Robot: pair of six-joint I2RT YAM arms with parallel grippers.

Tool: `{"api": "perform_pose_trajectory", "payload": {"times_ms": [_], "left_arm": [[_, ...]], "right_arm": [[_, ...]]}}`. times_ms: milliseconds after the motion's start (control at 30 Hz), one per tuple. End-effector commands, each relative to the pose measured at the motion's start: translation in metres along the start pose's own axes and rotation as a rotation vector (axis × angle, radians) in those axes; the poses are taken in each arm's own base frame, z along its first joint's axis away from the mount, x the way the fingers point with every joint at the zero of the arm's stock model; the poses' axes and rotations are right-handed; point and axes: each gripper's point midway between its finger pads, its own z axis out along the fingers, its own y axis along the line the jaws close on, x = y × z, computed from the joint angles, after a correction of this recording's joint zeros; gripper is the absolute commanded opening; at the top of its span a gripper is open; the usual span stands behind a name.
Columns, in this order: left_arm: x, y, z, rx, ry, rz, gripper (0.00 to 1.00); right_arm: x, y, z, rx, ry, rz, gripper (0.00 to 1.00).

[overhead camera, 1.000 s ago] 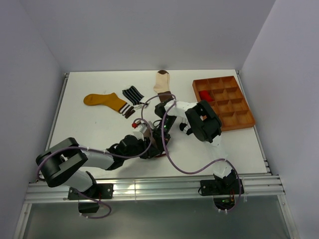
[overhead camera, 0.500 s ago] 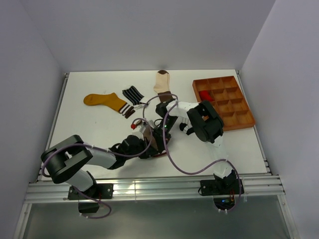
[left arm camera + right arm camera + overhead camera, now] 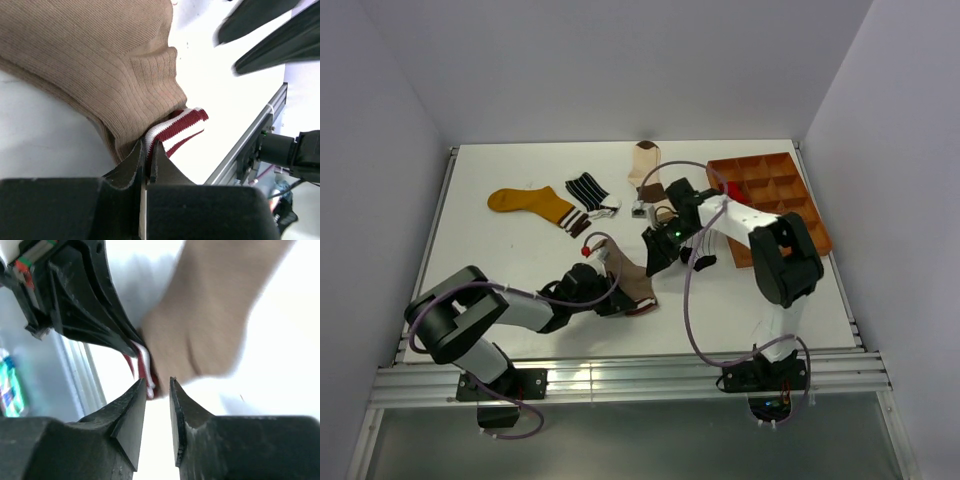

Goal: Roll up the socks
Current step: Roll the sock at the center of the board.

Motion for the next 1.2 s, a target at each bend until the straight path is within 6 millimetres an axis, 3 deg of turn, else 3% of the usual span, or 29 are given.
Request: {"api": "perform_pose_trajectory", "payload": {"times_ms": [0, 33, 67, 100, 133, 300, 333, 400, 433, 467, 567, 667, 900, 1067, 1167], "left_arm": [[0.031, 0.045, -0.008, -0.156, 0.163, -0.031, 0.0], [0.029, 0.041, -0.008, -0.147, 0.174, -0.041, 0.0], [0.033, 0.037, -0.01, -0.125, 0.212, -0.055, 0.0], [0.028, 0.036, -0.01, -0.115, 0.221, -0.074, 0.0], [0.025, 0.035, -0.011, -0.124, 0.239, -0.087, 0.0], [0.022, 0.03, -0.016, -0.138, 0.352, -0.129, 0.0], [0.02, 0.026, -0.016, -0.122, 0.37, -0.14, 0.0], [0.023, 0.032, -0.02, -0.124, 0.426, -0.181, 0.0], [0.021, 0.033, -0.019, -0.127, 0.437, -0.184, 0.0], [0.023, 0.035, -0.021, -0.136, 0.455, -0.199, 0.0], [0.027, 0.041, -0.023, -0.112, 0.512, -0.269, 0.0], [0.031, 0.044, -0.024, -0.104, 0.557, -0.291, 0.0], [0.035, 0.05, -0.025, -0.149, 0.608, -0.327, 0.0], [0.032, 0.05, -0.026, -0.17, 0.616, -0.35, 0.0], [0.03, 0.05, -0.025, -0.18, 0.617, -0.371, 0.0]], "right_arm": [[-0.033, -0.015, -0.036, 0.165, -0.183, -0.097, 0.32], [-0.044, -0.007, -0.056, 0.234, -0.244, -0.15, 0.31], [-0.037, -0.01, -0.063, 0.291, -0.262, -0.169, 0.31], [-0.046, -0.017, -0.078, 0.397, -0.306, -0.23, 0.32], [-0.046, -0.005, -0.092, 0.451, -0.348, -0.297, 0.33], [-0.056, 0.007, -0.128, 0.638, -0.479, -0.493, 0.34], [-0.042, -0.001, -0.12, 0.686, -0.44, -0.523, 0.37], [-0.042, 0.007, -0.119, 0.734, -0.438, -0.64, 0.38], [-0.03, 0.005, -0.109, 0.739, -0.414, -0.646, 0.38], [-0.031, 0.018, -0.1, 0.716, -0.419, -0.692, 0.38], [-0.02, 0.033, -0.072, 0.659, -0.383, -0.765, 0.38], [-0.004, 0.046, -0.043, 0.594, -0.293, -0.893, 0.38], [0.013, 0.072, 0.007, 0.492, -0.198, -1.053, 0.41], [0.044, 0.072, 0.037, 0.452, -0.089, -1.123, 0.42], [0.053, 0.074, 0.047, 0.452, -0.07, -1.167, 0.43]]}}
